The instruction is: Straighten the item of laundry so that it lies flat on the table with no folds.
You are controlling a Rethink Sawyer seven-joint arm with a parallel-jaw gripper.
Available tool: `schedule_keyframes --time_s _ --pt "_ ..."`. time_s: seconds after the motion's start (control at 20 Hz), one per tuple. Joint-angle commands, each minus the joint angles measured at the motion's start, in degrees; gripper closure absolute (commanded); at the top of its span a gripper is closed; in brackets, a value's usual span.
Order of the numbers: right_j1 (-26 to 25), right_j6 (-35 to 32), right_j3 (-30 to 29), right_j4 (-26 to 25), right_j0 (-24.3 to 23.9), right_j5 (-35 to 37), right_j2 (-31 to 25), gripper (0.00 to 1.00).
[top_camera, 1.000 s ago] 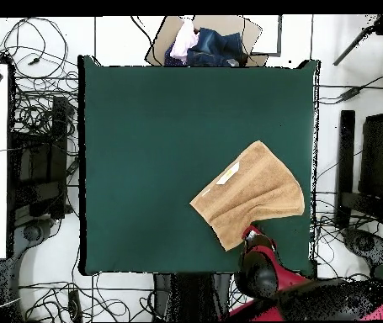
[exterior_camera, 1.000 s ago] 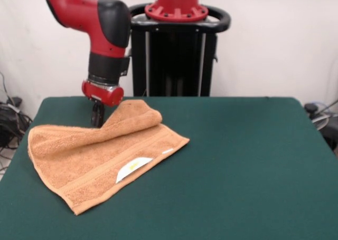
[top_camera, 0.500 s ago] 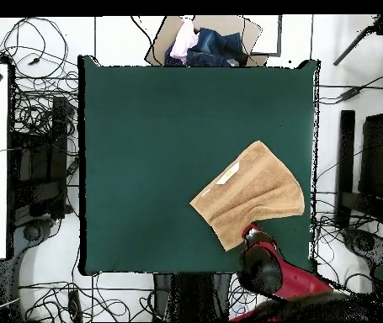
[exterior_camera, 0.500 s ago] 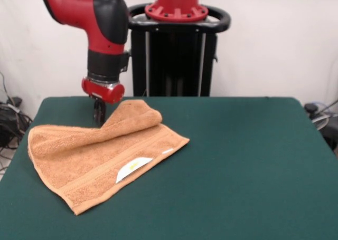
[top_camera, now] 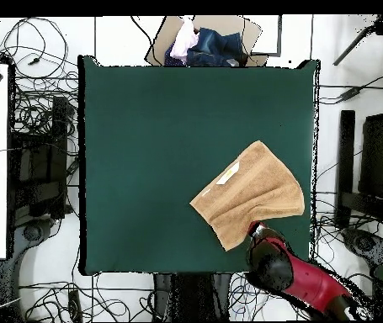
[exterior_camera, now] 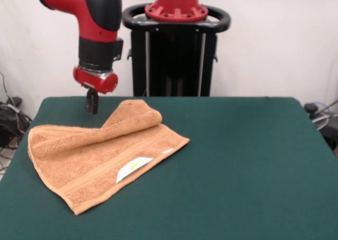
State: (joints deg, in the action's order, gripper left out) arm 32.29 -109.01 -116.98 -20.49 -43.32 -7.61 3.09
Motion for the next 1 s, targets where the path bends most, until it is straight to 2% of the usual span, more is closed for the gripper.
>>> schedule_keyframes --time_s 0.05,0.4,0.7,1.0 --pt "3.51 -8.92 -0.22 4.97 1.34 7.54 -6.82 1.0" --pt "4.21 -9.52 0.53 8.21 4.41 9.42 -7.06 1.0" --pt "2.84 -10.8 -0.15 10.24 7.98 7.11 -6.84 1.0" --pt "-0.44 -11.07 2.52 12.56 11.1 5.45 -6.92 1.0"
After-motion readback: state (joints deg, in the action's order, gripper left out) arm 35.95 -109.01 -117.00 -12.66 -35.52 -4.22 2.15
